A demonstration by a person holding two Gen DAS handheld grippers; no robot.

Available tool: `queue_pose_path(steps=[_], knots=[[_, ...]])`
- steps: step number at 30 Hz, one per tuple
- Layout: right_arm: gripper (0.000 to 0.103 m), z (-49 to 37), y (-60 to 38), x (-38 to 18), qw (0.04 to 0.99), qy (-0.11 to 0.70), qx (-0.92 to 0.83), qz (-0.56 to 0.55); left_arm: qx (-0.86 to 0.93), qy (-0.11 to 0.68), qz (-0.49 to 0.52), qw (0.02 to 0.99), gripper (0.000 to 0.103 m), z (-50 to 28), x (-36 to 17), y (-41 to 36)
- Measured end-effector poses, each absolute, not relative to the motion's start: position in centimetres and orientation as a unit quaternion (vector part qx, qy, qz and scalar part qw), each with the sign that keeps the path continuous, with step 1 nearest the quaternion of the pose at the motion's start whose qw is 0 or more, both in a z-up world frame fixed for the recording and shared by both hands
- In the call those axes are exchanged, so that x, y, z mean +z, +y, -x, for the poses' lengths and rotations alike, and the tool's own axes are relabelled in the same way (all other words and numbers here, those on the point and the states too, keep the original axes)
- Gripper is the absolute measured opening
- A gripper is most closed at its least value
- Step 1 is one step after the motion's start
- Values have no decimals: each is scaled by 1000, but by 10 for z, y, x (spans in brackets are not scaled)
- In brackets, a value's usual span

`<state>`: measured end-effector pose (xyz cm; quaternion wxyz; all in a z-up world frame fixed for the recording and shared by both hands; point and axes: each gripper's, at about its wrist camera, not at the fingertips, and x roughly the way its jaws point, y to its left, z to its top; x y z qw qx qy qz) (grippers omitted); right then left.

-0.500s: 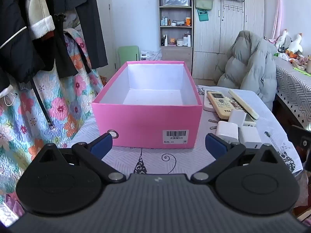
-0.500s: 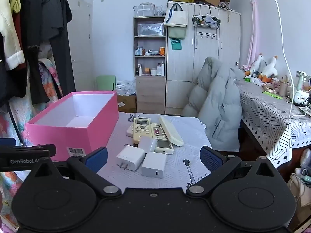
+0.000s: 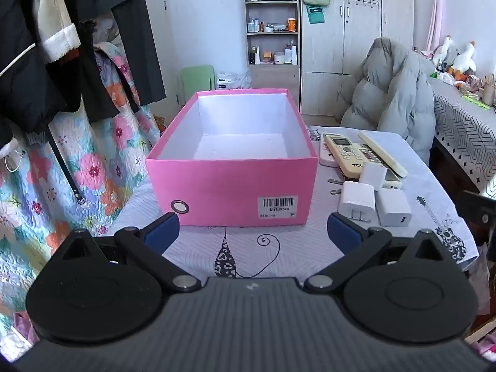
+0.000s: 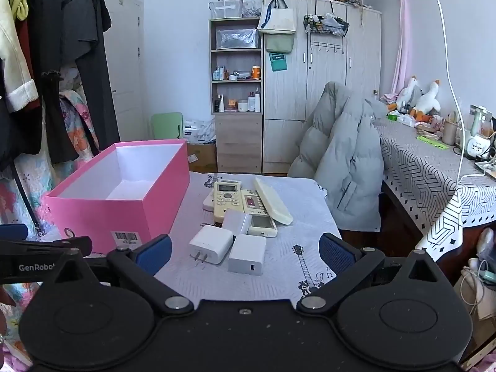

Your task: Organize rigid objects

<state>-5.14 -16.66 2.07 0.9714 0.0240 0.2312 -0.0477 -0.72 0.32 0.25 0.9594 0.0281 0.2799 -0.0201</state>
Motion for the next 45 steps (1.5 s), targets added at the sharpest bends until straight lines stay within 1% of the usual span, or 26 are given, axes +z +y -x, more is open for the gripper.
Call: queue_pose_path(steps=[4, 19, 45], knots=[[102, 52, -167, 20, 970, 236, -48, -24, -25, 283, -17, 959, 103, 7, 2, 3], [103, 52, -169, 20, 971, 232, -40, -31, -4, 285, -35, 958, 103, -1, 1, 10], [103, 48, -178, 11, 965, 254, -43, -41, 0, 292, -38, 956, 103, -2, -3, 12]])
